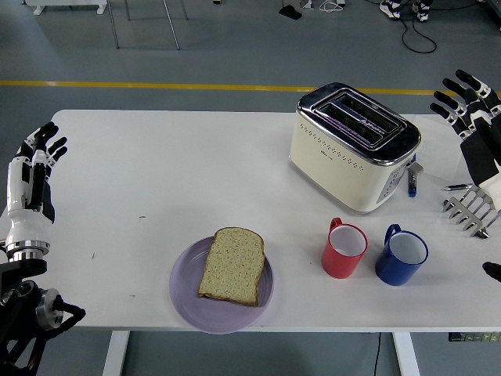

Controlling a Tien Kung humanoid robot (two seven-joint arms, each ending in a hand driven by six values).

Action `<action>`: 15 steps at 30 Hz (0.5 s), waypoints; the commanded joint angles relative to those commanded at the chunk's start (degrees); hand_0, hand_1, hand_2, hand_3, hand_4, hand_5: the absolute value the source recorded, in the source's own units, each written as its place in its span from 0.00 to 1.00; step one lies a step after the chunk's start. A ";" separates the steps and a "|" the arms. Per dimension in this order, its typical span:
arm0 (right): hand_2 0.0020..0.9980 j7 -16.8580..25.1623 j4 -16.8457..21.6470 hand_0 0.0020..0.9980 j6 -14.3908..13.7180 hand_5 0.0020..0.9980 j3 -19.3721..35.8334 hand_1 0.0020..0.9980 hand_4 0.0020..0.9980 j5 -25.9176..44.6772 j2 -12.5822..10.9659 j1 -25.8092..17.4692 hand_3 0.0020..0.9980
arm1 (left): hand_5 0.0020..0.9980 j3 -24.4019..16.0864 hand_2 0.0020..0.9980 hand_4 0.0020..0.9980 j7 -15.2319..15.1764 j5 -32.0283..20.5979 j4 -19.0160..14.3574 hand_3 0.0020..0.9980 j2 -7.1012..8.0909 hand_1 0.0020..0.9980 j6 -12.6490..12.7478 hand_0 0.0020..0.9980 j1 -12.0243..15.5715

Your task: Push plate across desktop,pick up the break from the machine,place the break in the plate

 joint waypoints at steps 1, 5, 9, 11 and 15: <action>0.76 -0.13 0.11 0.79 -0.20 0.40 -0.06 0.73 0.50 0.03 -0.09 0.03 0.76 | 0.82 0.03 0.85 0.45 0.00 -0.02 0.05 0.80 -0.08 0.79 0.01 0.77 -0.14; 0.76 -0.78 0.41 0.79 -0.53 0.40 -0.67 0.73 0.50 -0.30 -0.30 -0.01 0.76 | 0.82 0.53 0.85 0.45 -0.14 -0.11 0.25 0.80 -0.63 0.79 0.06 0.77 -0.07; 0.76 -0.78 0.45 0.79 -0.51 0.40 -1.37 0.74 0.50 -0.49 -0.42 -0.18 0.76 | 0.82 1.28 0.86 0.45 -0.29 -0.13 0.38 0.81 -0.76 0.79 0.10 0.77 0.49; 0.76 -0.81 0.40 0.79 -0.56 0.40 -1.67 0.74 0.50 -0.48 -0.57 -0.39 0.76 | 0.82 1.36 0.86 0.45 -0.39 -0.25 0.36 0.81 -0.72 0.79 0.22 0.77 0.78; 0.76 -0.90 0.28 0.78 -0.67 0.40 -1.97 0.73 0.50 -0.55 -0.65 -0.73 0.76 | 0.82 1.35 0.86 0.45 -0.44 -0.23 0.22 0.82 -0.66 0.80 0.37 0.77 1.28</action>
